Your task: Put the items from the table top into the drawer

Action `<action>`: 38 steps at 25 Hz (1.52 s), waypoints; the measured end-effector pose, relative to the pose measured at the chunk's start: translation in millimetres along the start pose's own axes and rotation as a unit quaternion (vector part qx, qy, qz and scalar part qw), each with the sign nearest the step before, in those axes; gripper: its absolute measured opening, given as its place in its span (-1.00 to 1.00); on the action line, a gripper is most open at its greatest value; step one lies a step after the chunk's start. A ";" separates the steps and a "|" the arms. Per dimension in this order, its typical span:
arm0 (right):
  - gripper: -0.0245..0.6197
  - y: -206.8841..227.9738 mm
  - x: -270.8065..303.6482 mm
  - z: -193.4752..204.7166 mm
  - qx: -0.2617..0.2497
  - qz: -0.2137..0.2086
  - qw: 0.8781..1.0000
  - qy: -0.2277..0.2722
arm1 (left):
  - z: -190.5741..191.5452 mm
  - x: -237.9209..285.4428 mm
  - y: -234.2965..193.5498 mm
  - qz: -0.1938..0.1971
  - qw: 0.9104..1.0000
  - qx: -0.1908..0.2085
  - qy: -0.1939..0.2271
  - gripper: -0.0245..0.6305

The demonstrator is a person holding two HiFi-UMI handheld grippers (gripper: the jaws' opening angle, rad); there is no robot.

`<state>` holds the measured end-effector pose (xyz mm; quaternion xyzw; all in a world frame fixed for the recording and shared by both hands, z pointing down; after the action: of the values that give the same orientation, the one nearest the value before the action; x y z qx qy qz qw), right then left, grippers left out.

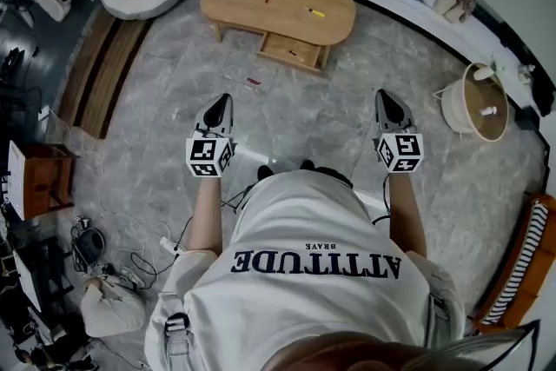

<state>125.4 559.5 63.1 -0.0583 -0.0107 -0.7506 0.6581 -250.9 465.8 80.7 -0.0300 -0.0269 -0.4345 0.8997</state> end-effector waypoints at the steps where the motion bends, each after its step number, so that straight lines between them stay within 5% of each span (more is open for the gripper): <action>1: -0.87 2.4 -0.1 0.8 0.000 -0.002 1.000 0.000 | 0.5 0.6 2.6 -0.002 1.000 0.000 -0.001 -0.85; 20: -0.86 56.7 13.7 25.1 0.009 -0.039 0.999 -0.005 | 11.3 27.1 41.3 -0.033 0.999 -0.010 0.004 -0.85; 26: -0.87 52.2 47.2 26.6 0.002 -0.043 0.999 -0.010 | 16.4 58.1 16.0 -0.023 1.000 -0.014 0.000 -0.85; 38: -0.87 40.3 160.9 13.4 0.012 -0.019 1.000 -0.017 | 6.5 159.8 -66.1 0.056 0.998 -0.014 0.006 -0.86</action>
<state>145.8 396.6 90.3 -0.0629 -0.0327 -0.7618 0.6439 -203.6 300.7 101.1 -0.0417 -0.0136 -0.3839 0.9223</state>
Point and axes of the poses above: the fingertips, and each gripper's own axes: x forward along the fingers, y to its right, z out of its underside, the point moved 2 cm from there along -x, backward along the fingers, and after that the axes turned 9 degrees about y, right-handed, at the moved point
